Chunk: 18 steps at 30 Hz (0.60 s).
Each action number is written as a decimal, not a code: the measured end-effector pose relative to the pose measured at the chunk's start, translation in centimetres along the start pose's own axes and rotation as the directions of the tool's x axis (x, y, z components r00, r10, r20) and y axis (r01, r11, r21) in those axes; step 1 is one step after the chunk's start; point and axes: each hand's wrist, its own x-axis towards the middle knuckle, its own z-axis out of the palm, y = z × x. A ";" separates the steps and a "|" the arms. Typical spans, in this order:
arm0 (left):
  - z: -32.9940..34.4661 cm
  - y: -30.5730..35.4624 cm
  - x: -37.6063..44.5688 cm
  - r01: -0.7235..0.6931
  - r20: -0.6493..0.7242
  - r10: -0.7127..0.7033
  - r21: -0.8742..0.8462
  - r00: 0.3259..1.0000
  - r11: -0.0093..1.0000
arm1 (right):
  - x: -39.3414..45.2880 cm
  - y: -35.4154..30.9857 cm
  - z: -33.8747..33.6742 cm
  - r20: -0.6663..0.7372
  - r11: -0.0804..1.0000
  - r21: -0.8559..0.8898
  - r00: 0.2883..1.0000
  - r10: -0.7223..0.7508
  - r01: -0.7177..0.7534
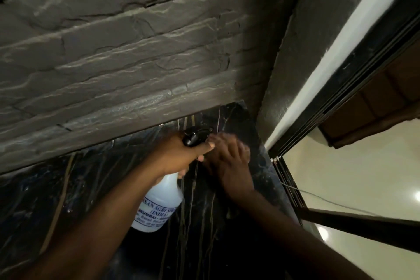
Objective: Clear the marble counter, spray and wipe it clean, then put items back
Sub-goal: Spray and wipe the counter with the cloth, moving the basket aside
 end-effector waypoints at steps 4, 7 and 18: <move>0.6 -1.5 -1.6 0.070 0.089 -0.067 -0.029 0.994 0.997 | -12.9 2.2 -2.4 0.033 0.935 -0.057 0.936 -0.350 0.351; 2.1 -3.2 -2.9 0.141 0.137 -0.140 -0.003 0.981 0.990 | -15.0 6.1 -4.6 -0.076 0.992 0.006 0.989 -0.127 0.128; 6.7 -4.2 -7.8 0.053 0.124 -0.057 0.032 0.991 0.998 | -18.0 3.8 -3.2 0.006 0.948 -0.019 0.948 -0.317 0.317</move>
